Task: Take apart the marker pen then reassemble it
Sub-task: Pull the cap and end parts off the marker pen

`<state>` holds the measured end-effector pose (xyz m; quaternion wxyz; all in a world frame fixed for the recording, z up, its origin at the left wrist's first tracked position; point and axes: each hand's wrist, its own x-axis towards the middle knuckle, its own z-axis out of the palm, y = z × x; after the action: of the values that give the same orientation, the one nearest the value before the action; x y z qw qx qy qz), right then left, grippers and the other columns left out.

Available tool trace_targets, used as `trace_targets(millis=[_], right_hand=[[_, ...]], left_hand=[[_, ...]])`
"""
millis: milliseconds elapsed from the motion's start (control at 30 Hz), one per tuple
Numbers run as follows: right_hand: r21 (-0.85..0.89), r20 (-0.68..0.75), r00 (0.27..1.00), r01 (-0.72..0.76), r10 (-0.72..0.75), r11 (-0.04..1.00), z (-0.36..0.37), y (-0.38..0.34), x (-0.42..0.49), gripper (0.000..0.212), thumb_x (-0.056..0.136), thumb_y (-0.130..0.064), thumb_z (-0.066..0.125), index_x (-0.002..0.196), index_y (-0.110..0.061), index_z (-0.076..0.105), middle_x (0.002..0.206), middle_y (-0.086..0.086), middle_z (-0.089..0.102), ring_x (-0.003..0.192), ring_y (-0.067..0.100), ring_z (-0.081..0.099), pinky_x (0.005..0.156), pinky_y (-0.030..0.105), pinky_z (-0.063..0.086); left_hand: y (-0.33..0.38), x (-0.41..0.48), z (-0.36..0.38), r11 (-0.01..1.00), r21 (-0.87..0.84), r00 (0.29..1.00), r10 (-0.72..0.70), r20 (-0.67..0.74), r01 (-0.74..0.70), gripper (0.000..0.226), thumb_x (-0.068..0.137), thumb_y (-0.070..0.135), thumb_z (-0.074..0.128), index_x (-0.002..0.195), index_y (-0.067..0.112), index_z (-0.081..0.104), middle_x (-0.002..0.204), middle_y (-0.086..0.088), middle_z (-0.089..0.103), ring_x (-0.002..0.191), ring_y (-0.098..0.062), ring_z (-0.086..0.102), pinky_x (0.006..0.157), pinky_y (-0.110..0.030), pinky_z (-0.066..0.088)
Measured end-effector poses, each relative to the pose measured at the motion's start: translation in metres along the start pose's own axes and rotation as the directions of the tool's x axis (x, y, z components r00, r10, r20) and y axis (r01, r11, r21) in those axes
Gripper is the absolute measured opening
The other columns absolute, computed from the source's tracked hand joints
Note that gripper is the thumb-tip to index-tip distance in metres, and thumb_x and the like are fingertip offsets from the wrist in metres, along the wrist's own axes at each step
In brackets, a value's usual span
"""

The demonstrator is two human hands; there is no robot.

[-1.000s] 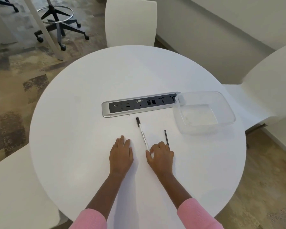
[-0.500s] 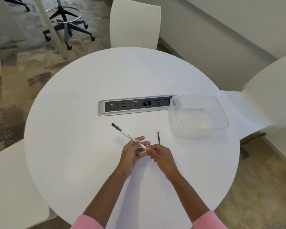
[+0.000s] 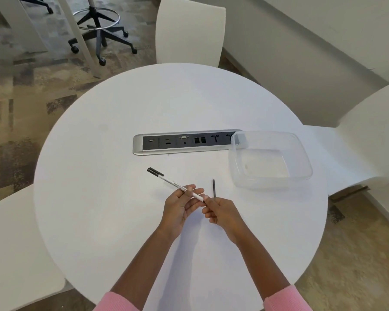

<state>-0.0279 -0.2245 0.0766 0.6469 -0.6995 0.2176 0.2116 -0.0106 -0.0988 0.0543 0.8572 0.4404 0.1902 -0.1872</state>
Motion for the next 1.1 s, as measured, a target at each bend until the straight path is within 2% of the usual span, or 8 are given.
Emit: trace_targets(millis=[167,300,433,533,667,833,967,1100], right_hand=[[0.04,0.054,0.998,-0.04,0.038,0.998,-0.008,-0.001,0.001,0.024,0.092,-0.022,0.052,0.074,-0.013,0.066,0.065,0.0,0.06,0.053,0.005,0.052,0.05,0.01,0.045],[0.051,0.055,0.998,-0.02,0.017,0.999,-0.009,-0.001,0.002,0.018,0.09,-0.012,0.055,0.076,-0.008,0.065,0.067,0.003,0.062,0.055,0.006,0.055,0.052,0.011,0.048],[-0.092,0.016,0.998,0.07,-0.069,0.993,-0.007,-0.002,0.005,0.015,0.089,-0.007,0.053,0.082,-0.003,0.065,0.065,0.003,0.061,0.056,0.007,0.055,0.051,0.01,0.047],[-0.244,0.112,0.989,0.117,-0.092,0.963,-0.014,-0.008,0.005,0.016,0.09,-0.008,0.052,0.087,-0.001,0.066,0.066,0.0,0.062,0.057,0.008,0.055,0.054,0.01,0.047],[-0.368,0.221,0.974,0.123,-0.042,0.921,-0.019,-0.018,0.006,0.019,0.09,-0.007,0.05,0.094,0.004,0.065,0.068,-0.001,0.062,0.061,0.007,0.055,0.059,0.013,0.046],[-0.456,0.248,0.969,0.101,0.017,0.884,-0.02,-0.023,0.007,0.017,0.09,-0.007,0.05,0.081,-0.008,0.064,0.065,-0.002,0.062,0.058,0.005,0.055,0.055,0.009,0.046],[-0.528,0.113,0.987,0.155,-0.112,0.835,-0.016,-0.022,0.009,0.016,0.085,-0.003,0.053,0.085,0.004,0.068,0.067,0.006,0.064,0.052,0.005,0.054,0.05,0.005,0.043],[-0.704,0.025,0.924,0.287,-0.381,0.649,-0.006,-0.02,0.009,0.019,0.086,-0.003,0.051,0.083,-0.001,0.07,0.078,0.013,0.071,0.066,0.02,0.059,0.063,0.025,0.042]], left_hand=[[0.004,0.001,-0.002,0.997,-0.08,0.999,0.018,0.032,-0.016,0.019,0.094,0.005,0.041,0.102,0.01,0.057,0.081,-0.002,0.075,0.081,-0.015,0.071,0.067,-0.022,0.058],[0.005,-0.001,-0.001,0.997,-0.01,0.997,0.07,-0.034,-0.07,0.016,0.092,0.001,0.043,0.091,0.007,0.058,0.072,-0.005,0.068,0.073,-0.015,0.071,0.064,-0.022,0.058],[0.004,-0.002,0.004,0.994,0.024,0.99,0.113,-0.079,-0.111,0.014,0.091,0.001,0.046,0.084,0.006,0.057,0.073,-0.007,0.063,0.069,-0.014,0.07,0.064,-0.022,0.058],[0.006,-0.002,0.004,0.993,0.055,0.992,0.108,-0.058,-0.105,0.012,0.091,0.003,0.048,0.084,0.007,0.058,0.073,-0.006,0.064,0.069,-0.013,0.07,0.063,-0.022,0.058],[0.009,-0.001,0.003,0.994,0.066,0.996,0.087,-0.012,-0.086,0.012,0.09,0.004,0.05,0.084,0.009,0.06,0.068,-0.001,0.069,0.07,-0.015,0.07,0.062,-0.022,0.057],[0.013,0.0,0.004,0.996,0.077,0.991,0.032,0.132,-0.042,0.021,0.093,0.006,0.041,0.099,0.01,0.061,0.074,0.002,0.073,0.081,-0.013,0.07,0.071,-0.02,0.057],[0.013,-0.003,0.008,0.983,0.132,0.991,0.118,0.056,-0.124,0.021,0.092,0.001,0.044,0.087,0.01,0.063,0.065,0.004,0.071,0.076,-0.014,0.07,0.068,-0.02,0.057],[0.006,-0.007,0.025,0.967,0.079,0.961,0.25,-0.114,-0.242,0.021,0.09,0.001,0.048,0.077,0.011,0.061,0.061,0.005,0.07,0.07,-0.01,0.069,0.067,-0.019,0.057]])
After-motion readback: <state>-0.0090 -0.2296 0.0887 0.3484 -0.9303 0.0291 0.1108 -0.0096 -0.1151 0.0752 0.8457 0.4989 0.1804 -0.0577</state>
